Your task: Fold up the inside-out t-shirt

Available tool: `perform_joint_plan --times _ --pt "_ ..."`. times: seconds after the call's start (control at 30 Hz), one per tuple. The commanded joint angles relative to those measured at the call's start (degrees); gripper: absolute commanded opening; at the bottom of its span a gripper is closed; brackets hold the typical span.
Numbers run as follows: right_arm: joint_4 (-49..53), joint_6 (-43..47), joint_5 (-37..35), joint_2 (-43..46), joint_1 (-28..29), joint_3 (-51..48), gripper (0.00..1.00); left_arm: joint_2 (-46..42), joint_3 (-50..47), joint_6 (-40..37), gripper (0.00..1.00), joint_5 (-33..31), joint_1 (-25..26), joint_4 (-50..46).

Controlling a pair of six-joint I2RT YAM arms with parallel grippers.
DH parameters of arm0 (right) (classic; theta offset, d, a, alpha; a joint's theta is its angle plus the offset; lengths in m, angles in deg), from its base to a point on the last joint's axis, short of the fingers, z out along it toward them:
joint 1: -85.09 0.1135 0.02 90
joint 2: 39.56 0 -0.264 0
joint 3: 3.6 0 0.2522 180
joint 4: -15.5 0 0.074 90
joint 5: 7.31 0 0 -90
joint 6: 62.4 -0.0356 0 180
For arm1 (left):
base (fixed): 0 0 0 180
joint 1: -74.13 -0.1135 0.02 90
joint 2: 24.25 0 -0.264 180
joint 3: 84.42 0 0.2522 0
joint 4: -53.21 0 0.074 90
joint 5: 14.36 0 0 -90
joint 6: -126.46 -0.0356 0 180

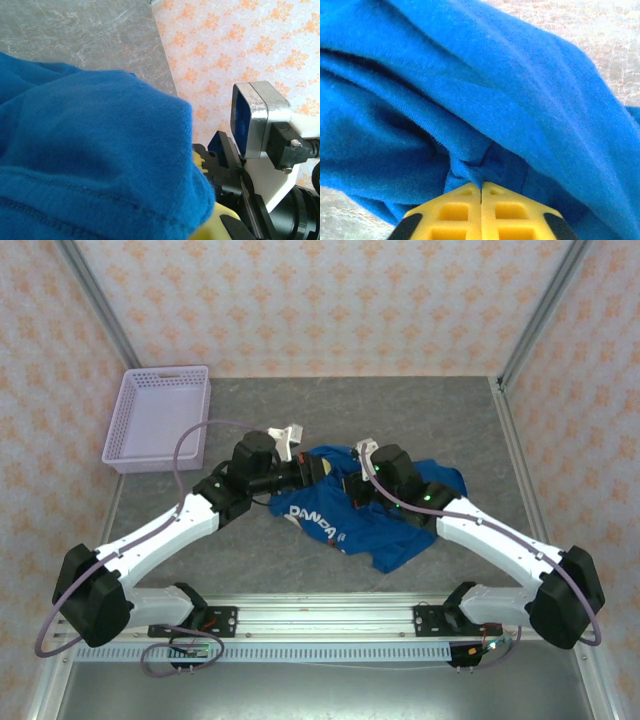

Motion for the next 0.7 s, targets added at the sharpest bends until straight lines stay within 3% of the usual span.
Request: perform_joint_plan --times 0.0,0.1,0.2,0.27,0.4,0.5,0.57,0.67 --pt "0.15 0.43 -0.54 3.95 -0.96 0.60 0.00 -3.04 -1.34 -1.45 0.00 -2.61 -1.10 -1.54" --pt "-2.82 -0.66 4.02 10.68 -4.50 -2.83 0.00 -4.56 -3.68 -1.31 0.00 -2.93 -5.75 -2.24" --pt "-13.42 -4.22 12.43 15.56 -7.57 -8.81 0.00 -4.90 -7.26 2.33 0.00 0.63 -12.61 0.35" --pt "-20.18 -6.24 16.65 16.10 -7.95 -11.57 0.00 -4.46 -7.54 1.53 0.00 1.88 -13.72 -1.22" --pt "-23.22 -6.16 19.95 14.00 -7.97 -11.76 0.00 -4.58 -7.00 -2.65 0.01 2.17 -13.50 -4.54" --pt "-24.42 -6.36 20.19 12.96 -7.97 -11.49 0.00 -6.31 -6.51 -7.37 0.11 0.60 -13.07 -7.74" --pt "-24.67 -7.15 20.11 12.06 -8.12 -11.22 0.00 -7.53 -5.43 -11.53 0.25 -1.51 -11.88 -11.18" --pt "-26.06 -8.85 21.55 11.05 -8.36 -11.13 0.00 -9.21 -4.50 -18.15 0.39 -4.43 -8.96 -14.06"
